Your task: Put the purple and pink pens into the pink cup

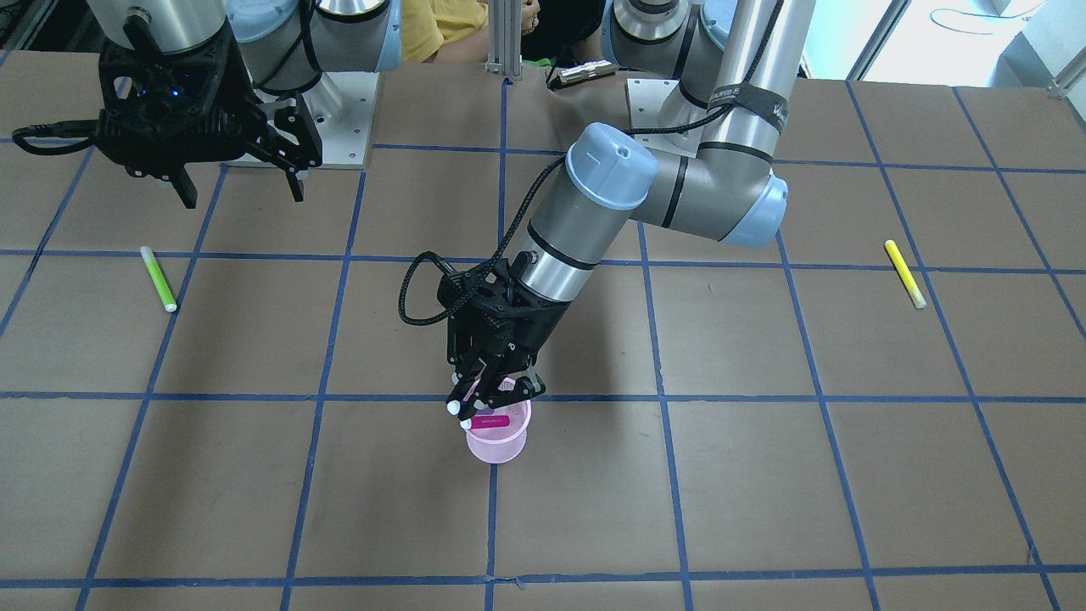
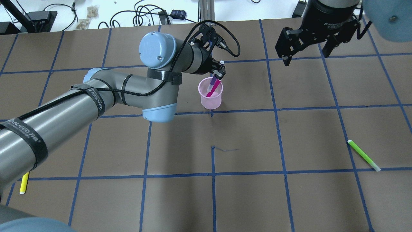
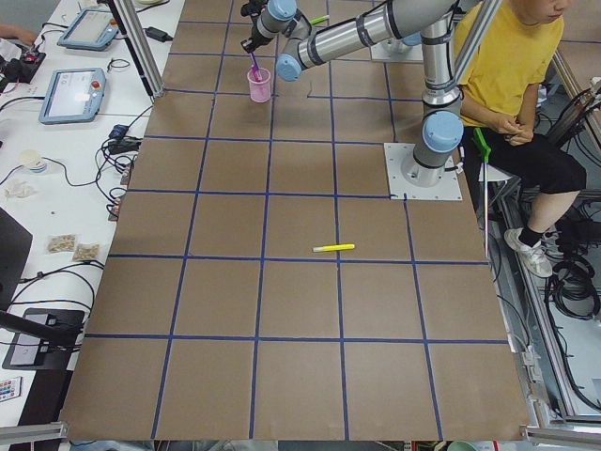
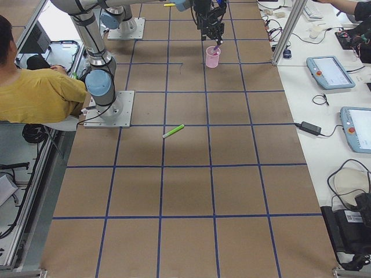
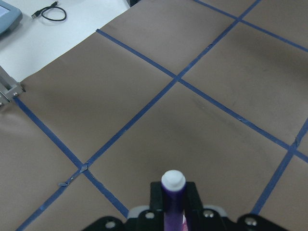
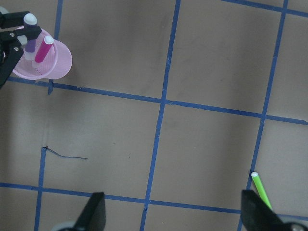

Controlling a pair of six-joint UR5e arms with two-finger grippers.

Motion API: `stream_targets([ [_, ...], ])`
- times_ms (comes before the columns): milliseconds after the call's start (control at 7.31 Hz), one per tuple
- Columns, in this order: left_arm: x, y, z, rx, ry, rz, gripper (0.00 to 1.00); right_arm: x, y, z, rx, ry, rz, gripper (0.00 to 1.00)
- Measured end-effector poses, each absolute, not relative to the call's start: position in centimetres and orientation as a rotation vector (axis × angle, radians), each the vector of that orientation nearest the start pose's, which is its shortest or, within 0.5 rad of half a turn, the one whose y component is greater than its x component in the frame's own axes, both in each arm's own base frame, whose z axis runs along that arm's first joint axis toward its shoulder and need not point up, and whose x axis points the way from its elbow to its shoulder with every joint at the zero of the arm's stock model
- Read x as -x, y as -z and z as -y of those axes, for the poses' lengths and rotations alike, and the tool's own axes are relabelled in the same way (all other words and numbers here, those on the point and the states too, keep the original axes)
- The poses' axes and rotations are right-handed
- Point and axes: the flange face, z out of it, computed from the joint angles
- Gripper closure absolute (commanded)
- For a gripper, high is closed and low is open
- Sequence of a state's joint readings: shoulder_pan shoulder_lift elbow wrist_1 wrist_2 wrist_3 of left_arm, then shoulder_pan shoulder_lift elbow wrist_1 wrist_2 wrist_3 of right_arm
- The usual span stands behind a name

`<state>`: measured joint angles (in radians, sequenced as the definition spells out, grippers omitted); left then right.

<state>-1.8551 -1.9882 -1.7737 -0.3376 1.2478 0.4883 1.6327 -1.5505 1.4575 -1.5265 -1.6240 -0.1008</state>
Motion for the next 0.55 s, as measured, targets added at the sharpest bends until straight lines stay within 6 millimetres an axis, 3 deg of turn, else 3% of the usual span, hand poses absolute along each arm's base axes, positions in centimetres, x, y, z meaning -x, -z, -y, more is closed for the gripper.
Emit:
stream_targets([
  [547,33.11,-30.32,55.69,-1.340,1.093,-2.907,0.00,-15.80,-53.32,50.46,0.225,0.182,-3.128,0.00],
])
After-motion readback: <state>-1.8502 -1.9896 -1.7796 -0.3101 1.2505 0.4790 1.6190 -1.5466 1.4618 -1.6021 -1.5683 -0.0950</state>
